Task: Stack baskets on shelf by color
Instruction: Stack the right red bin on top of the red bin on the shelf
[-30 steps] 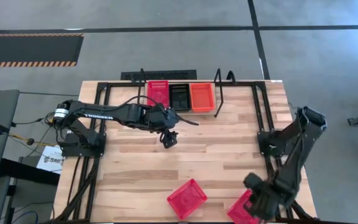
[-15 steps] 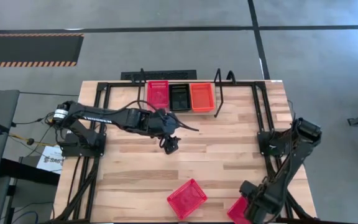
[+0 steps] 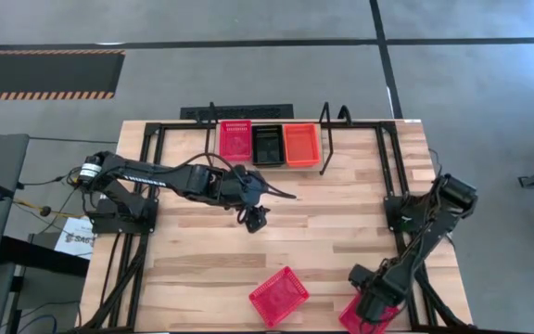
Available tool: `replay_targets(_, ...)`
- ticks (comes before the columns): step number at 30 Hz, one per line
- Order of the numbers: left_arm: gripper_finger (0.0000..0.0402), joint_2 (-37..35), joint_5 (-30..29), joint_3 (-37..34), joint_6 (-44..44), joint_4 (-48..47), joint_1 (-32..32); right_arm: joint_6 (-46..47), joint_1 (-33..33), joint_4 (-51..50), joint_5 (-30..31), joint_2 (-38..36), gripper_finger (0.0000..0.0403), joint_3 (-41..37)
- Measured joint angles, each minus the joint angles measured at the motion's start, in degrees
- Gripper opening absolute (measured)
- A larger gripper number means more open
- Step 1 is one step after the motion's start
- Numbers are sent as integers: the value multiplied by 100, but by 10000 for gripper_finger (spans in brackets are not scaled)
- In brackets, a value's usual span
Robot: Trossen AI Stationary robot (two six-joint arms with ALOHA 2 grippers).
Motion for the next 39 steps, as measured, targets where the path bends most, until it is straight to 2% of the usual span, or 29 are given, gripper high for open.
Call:
replay_targets(3, 286, 0, -234, 0, -96, -2, 1, -405, -234, -332, 4, 0, 57, 1)
replay_targets(5, 286, 0, -363, 0, -114, -2, 1, -711, -434, -575, -1, -20, 19, 23)
replay_targets(9, 286, 0, -535, 0, -173, 2, 3, -1140, -881, -1490, 334, -231, 11, 59)
replay_targets(11, 286, 0, -544, 25, -358, -22, 5, -1283, -1144, -1926, 736, -454, 7, 187)
replay_targets(14, 286, 0, -563, 111, -651, 25, 15, -1368, -1598, -2781, 1598, -881, 6, 474)
replay_targets(18, 286, 0, -667, 373, -639, 102, 23, -1402, -2218, -3430, 3107, -1488, 4, 1054)
replay_targets(21, 286, 0, -648, 548, -352, 418, 25, -1800, -2695, -3491, 4122, -1778, 4, 1517)
replay_targets(25, 286, 0, -681, 647, -46, 807, 36, -2773, -3298, -3369, 4993, -1794, 3, 2140)
replay_targets(32, 286, 0, -1232, 658, 194, 857, 171, -4947, -4297, -2448, 5138, -1230, 3, 2816)
replay_targets(39, 286, -5, -1309, 658, 296, 449, 257, -6274, -4855, -1728, 4933, -644, 3, 3438)
